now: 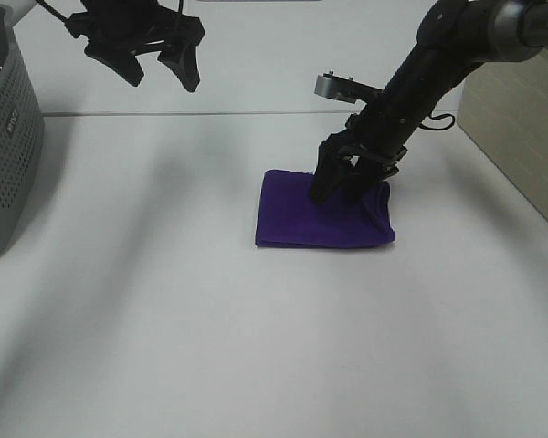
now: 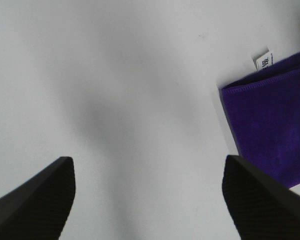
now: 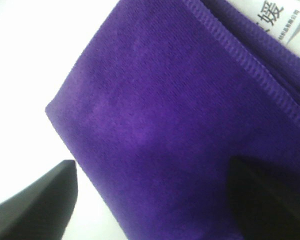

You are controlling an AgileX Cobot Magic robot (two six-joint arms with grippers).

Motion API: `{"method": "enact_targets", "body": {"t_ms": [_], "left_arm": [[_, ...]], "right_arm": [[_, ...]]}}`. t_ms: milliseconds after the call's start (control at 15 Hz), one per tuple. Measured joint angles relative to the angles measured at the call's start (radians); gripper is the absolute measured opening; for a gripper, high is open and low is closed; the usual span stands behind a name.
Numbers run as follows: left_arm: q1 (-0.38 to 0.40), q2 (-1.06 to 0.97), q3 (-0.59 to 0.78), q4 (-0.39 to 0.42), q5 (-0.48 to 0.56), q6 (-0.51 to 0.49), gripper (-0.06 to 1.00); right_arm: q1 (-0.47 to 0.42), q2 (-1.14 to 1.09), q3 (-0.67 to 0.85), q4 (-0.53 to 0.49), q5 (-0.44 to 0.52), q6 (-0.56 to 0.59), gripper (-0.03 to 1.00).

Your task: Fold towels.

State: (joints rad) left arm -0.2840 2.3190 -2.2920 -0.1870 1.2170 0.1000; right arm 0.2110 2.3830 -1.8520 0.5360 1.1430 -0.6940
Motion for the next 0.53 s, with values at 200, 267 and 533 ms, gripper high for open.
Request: {"method": "enact_targets", "body": {"t_ms": [200, 267, 533], "left_arm": [[0.0, 0.0, 0.0, 0.0, 0.0, 0.008, 0.74], [0.0, 0.0, 0.0, 0.002, 0.0, 0.009, 0.74], [0.002, -0.012, 0.0, 0.047, 0.001, 0.011, 0.74]], "right_arm": [[0.0, -0.024, -0.021, 0.011, 0.03, 0.001, 0.8], [0.0, -0.059, -0.038, 0.011, 0.035, 0.02, 0.8], [0.0, -0.233, -0.117, -0.159, 0.039, 0.288, 0.87]]}}
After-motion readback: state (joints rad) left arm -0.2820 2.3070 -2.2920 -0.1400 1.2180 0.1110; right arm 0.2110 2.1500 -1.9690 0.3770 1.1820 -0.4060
